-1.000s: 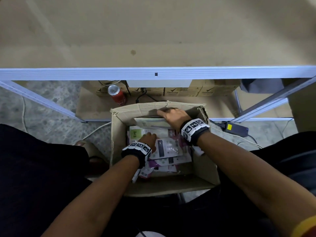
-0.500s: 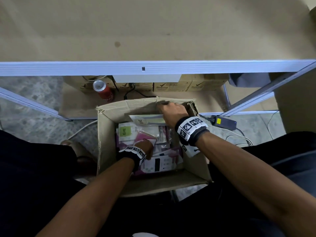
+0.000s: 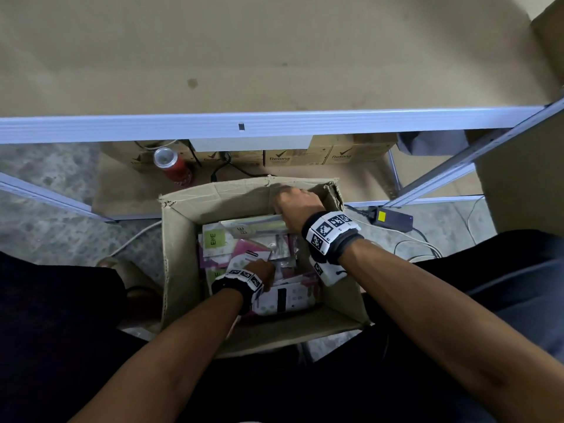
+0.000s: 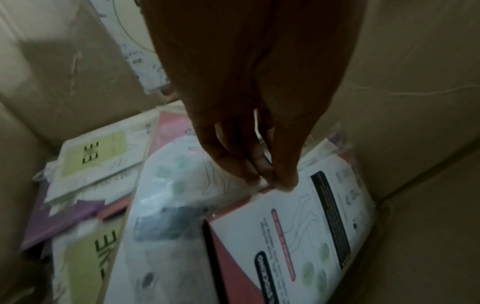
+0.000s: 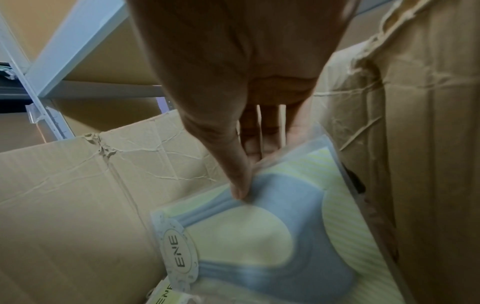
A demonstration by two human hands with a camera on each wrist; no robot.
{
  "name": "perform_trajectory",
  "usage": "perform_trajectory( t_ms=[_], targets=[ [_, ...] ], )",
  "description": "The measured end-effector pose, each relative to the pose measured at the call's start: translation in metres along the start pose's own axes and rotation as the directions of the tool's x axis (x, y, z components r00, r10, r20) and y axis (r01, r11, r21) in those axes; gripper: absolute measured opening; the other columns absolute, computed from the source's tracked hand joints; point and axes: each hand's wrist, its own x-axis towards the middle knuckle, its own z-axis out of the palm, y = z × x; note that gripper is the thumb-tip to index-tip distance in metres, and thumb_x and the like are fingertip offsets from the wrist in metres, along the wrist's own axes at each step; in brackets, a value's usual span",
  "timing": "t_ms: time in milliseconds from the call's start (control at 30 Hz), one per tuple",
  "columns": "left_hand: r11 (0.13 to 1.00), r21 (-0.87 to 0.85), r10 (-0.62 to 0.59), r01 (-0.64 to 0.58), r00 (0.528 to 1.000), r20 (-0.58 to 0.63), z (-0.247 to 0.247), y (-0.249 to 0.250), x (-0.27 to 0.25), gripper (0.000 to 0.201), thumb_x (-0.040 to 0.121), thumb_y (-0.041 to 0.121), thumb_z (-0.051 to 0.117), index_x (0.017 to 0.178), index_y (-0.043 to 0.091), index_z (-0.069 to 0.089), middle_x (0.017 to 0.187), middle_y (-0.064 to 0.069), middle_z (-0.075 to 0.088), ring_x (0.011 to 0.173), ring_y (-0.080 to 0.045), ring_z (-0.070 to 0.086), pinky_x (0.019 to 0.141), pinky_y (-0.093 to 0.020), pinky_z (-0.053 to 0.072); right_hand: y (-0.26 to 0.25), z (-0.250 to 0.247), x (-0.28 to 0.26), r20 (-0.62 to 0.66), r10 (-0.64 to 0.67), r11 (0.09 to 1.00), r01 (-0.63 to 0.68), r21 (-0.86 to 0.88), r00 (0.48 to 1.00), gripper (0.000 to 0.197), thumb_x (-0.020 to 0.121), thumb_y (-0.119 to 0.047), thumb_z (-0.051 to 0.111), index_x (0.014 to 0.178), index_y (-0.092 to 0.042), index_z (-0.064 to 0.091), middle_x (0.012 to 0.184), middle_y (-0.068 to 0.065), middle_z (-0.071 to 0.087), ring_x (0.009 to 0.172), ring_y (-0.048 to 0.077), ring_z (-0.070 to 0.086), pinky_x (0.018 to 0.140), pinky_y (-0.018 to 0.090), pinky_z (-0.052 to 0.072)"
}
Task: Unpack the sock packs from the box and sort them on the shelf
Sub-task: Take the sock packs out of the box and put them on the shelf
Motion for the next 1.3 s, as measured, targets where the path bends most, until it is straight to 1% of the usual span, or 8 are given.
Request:
perform_trajectory(
  t_ms=[167, 367, 533, 700, 967, 1067, 1167, 1300],
  targets=[
    [0.996, 0.087, 0.040, -0.026, 0.986, -0.160, -0.037, 0.002, -0.026, 0.018, 0.087, 0.018, 0.066, 0.103, 0.015, 0.075, 0.105, -0.009, 0.074, 0.097, -0.028, 0.071, 0.080, -0.033, 0.057, 0.000, -0.018, -0.005, -0.026, 0.022, 1.000, -0.022, 0.013, 0.999, 0.023, 0.087, -0.003, 0.057, 0.105, -0.014, 0.066, 0.114, 0.010, 0.063, 0.108, 0.029, 0.060, 0.095, 0.038, 0.047],
    [0.989, -0.061, 0.119, -0.138, 0.960, -0.252, -0.092, 0.008, -0.088, 0.015, 0.086, -0.002, 0.061, 0.094, -0.001, 0.073, 0.102, -0.019, 0.072, 0.098, -0.033, 0.070, 0.077, -0.034, 0.052, -0.010, -0.039, -0.026, -0.084, 0.025, 0.999, -0.023, 0.028, 0.996, 0.019, 0.087, -0.007, 0.059, 0.095, -0.019, 0.071, 0.102, 0.006, 0.070, 0.096, 0.027, 0.066, 0.086, 0.032, 0.051],
    [0.969, -0.003, 0.228, -0.247, 0.897, -0.378, -0.118, 0.000, -0.153, 0.019, 0.080, -0.003, 0.062, 0.078, 0.011, 0.074, 0.079, -0.006, 0.074, 0.076, -0.022, 0.071, 0.074, -0.036, 0.058, -0.020, -0.068, -0.054, -0.151, -0.020, 0.998, 0.029, 0.057, 0.988, 0.017, 0.085, -0.012, 0.065, 0.082, -0.028, 0.064, 0.095, 0.001, 0.067, 0.089, 0.022, 0.064, 0.083, 0.031, 0.054],
    [0.949, 0.018, 0.280, -0.315, 0.813, -0.510, -0.143, -0.011, -0.223, 0.006, 0.081, 0.014, 0.081, 0.083, 0.018, 0.077, 0.082, 0.003, 0.077, 0.074, -0.009, 0.072, 0.072, -0.024, 0.059, -0.021, -0.113, -0.097, -0.277, -0.053, 0.995, 0.073, 0.065, 0.959, 0.009, 0.083, -0.013, 0.072, 0.087, -0.021, 0.072, 0.087, -0.005, 0.068, 0.087, 0.019, 0.065, 0.080, 0.029, 0.054],
    [0.832, -0.197, 0.249, -0.519, 0.665, -0.704, -0.176, -0.048, -0.325, 0.010, 0.079, 0.009, 0.084, 0.084, 0.014, 0.076, 0.080, -0.003, 0.077, 0.068, -0.008, 0.068, 0.069, -0.017, 0.052, -0.002, -0.180, -0.162, -0.491, 0.010, 0.940, 0.160, 0.302, 0.871, 0.012, 0.076, -0.006, 0.078, 0.076, -0.017, 0.071, 0.076, 0.001, 0.071, 0.072, 0.015, 0.063, 0.070, 0.023, 0.048],
    [0.753, -0.296, 0.177, -0.588, 0.614, -0.769, -0.190, -0.068, -0.344, 0.009, 0.081, 0.004, 0.080, 0.088, 0.006, 0.075, 0.090, -0.016, 0.076, 0.077, -0.013, 0.066, 0.073, -0.016, 0.053, 0.011, -0.191, -0.171, -0.508, 0.037, 0.852, 0.239, 0.466, 0.860, 0.012, 0.079, -0.012, 0.081, 0.082, -0.008, 0.070, 0.081, 0.010, 0.072, 0.073, 0.012, 0.062, 0.076, 0.029, 0.049],
    [0.656, -0.397, 0.052, -0.642, 0.563, -0.825, -0.199, -0.089, -0.351, 0.011, 0.084, 0.000, 0.075, 0.094, 0.005, 0.072, 0.097, -0.017, 0.073, 0.085, -0.016, 0.066, 0.078, -0.013, 0.054, 0.016, -0.190, -0.167, -0.520, 0.117, 0.707, 0.296, 0.642, 0.846, 0.015, 0.082, -0.006, 0.077, 0.091, 0.000, 0.067, 0.073, 0.003, 0.067, 0.060, -0.002, 0.059, 0.062, 0.016, 0.047],
    [0.322, -0.576, -0.142, -0.751, 0.564, -0.814, -0.206, -0.109, -0.347, 0.011, 0.092, -0.004, 0.063, 0.098, 0.005, 0.067, 0.092, -0.010, 0.069, 0.077, -0.011, 0.068, 0.077, -0.017, 0.057, 0.009, -0.185, -0.147, -0.400, 0.286, 0.368, 0.285, 0.885, 0.871, 0.015, 0.085, -0.008, 0.076, 0.095, -0.004, 0.065, 0.073, 0.005, 0.065, 0.055, 0.007, 0.059, 0.048, 0.018, 0.046]
  ],
)
